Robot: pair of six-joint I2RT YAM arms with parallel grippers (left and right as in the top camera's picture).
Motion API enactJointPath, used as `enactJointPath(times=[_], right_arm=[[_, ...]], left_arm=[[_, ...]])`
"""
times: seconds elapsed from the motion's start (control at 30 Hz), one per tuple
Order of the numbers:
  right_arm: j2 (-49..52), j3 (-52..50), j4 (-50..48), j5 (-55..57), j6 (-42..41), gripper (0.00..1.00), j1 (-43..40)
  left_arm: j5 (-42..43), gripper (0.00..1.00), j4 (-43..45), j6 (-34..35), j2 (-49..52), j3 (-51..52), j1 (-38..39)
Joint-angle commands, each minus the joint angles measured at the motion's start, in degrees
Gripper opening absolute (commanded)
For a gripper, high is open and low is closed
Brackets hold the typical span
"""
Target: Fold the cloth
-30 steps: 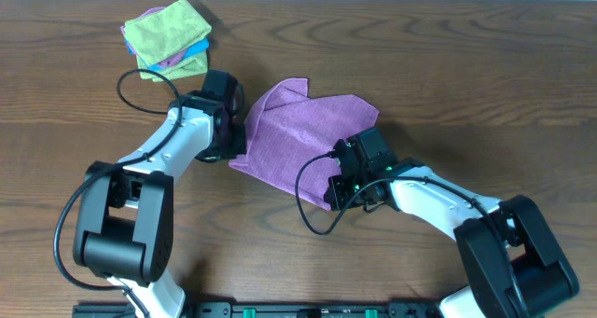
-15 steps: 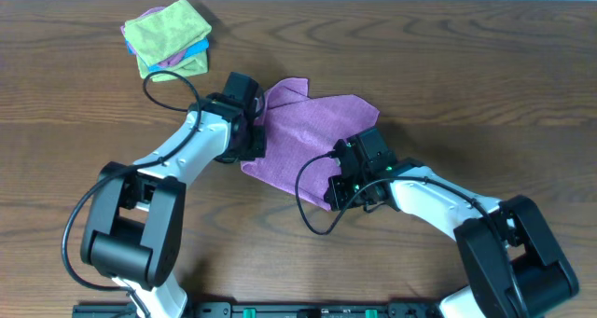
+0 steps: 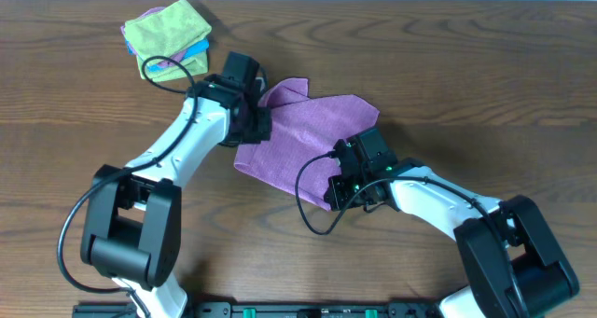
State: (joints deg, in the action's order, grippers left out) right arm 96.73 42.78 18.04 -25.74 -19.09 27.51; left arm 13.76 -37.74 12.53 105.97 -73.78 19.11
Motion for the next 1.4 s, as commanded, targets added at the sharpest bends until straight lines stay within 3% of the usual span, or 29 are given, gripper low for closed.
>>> enactJointPath(times=[0.0, 0.47, 0.67, 1.03, 1.37], right_arm=[[0.7, -0.8, 0.5, 3.3, -0.6, 0.01, 0.3], [0.7, -0.8, 0.9, 3.2, -0.6, 0.02, 0.3], [0.7, -0.9, 2.0, 3.2, -0.6, 0.01, 0.3], [0.7, -0.9, 2.1, 3.3, -0.6, 0.02, 0.3], [0.7, -0.9, 2.3, 7.5, -0.2, 0.01, 0.2]], left_arm=[[0.4, 0.06, -0.4, -2.3, 0.3, 1.5, 1.4], [-12.5, 0.06, -1.4, -4.7, 9.3, 1.7, 2.8], [-24.8, 0.06, -2.5, -4.9, 10.6, 1.7, 1.7], [-29.0, 0.06, -3.8, -4.9, 10.6, 1.7, -5.6], [-26.9, 0.06, -5.8, -4.5, 10.6, 1.7, -12.0]])
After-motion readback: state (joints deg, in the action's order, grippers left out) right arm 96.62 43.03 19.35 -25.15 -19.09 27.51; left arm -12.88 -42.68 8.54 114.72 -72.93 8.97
